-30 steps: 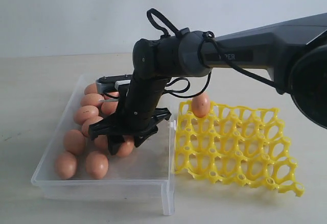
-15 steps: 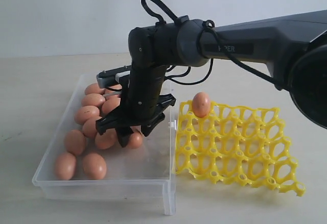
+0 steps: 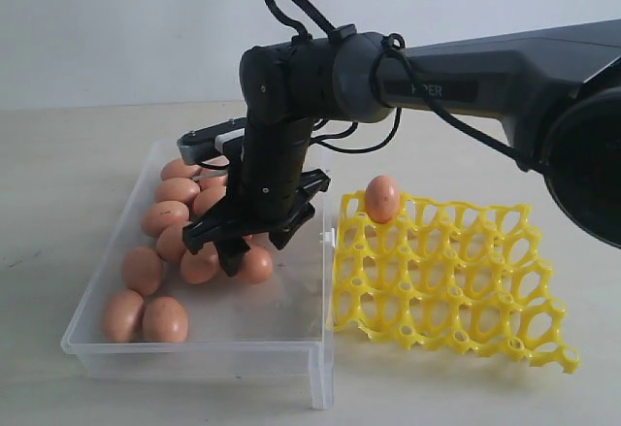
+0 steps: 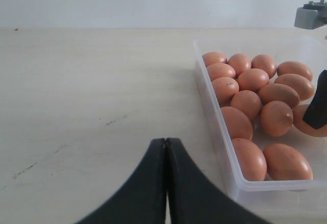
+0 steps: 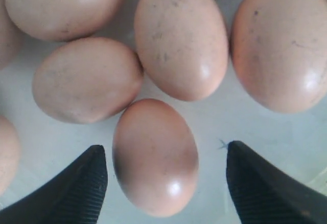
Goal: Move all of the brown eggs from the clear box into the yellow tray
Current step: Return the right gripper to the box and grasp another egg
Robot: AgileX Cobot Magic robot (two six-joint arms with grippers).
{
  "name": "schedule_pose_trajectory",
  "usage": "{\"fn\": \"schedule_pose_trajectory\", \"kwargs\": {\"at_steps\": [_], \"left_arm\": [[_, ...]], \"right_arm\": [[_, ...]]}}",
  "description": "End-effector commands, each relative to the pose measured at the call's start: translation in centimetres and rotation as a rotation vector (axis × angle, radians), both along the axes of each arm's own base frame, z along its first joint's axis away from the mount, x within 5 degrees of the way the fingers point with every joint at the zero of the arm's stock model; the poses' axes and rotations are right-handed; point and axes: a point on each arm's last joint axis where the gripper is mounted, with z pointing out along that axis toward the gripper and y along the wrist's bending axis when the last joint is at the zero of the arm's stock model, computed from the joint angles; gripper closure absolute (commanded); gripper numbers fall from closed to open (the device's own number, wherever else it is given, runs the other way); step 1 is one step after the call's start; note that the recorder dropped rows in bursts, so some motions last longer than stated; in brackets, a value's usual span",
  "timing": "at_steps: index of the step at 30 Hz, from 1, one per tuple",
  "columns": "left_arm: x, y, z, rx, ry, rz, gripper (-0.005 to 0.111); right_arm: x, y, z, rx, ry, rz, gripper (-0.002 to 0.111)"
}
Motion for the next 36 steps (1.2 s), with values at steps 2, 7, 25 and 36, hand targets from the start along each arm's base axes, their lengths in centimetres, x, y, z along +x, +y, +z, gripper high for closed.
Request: {"fn": "schedule_pose_trajectory", "kwargs": {"at_steps": [2,7,25,36], "left_arm": [[0.0,0.0,0.2,-0.001,-0.014,0.001,0.107],[0.0,0.0,0.2,-0.001,-0.014,0.001,0.107],[0.0,0.0,0.2,-0.001,-0.014,0.001,0.107],[0.0,0.0,0.2,-0.001,-0.014,0.001,0.107]], "right_arm": [[0.2,0.2,0.4,-0.01,-0.057,0.081,0.043],[0.3,0.6,0.5,0.011,-0.086,0.081,0.043],[-0.1,1.7,-2.9,0.001,-0.064,0.095,0.046],[0.1,1.9,-1.1,0.042,-0.123,0.109,0.108]]}}
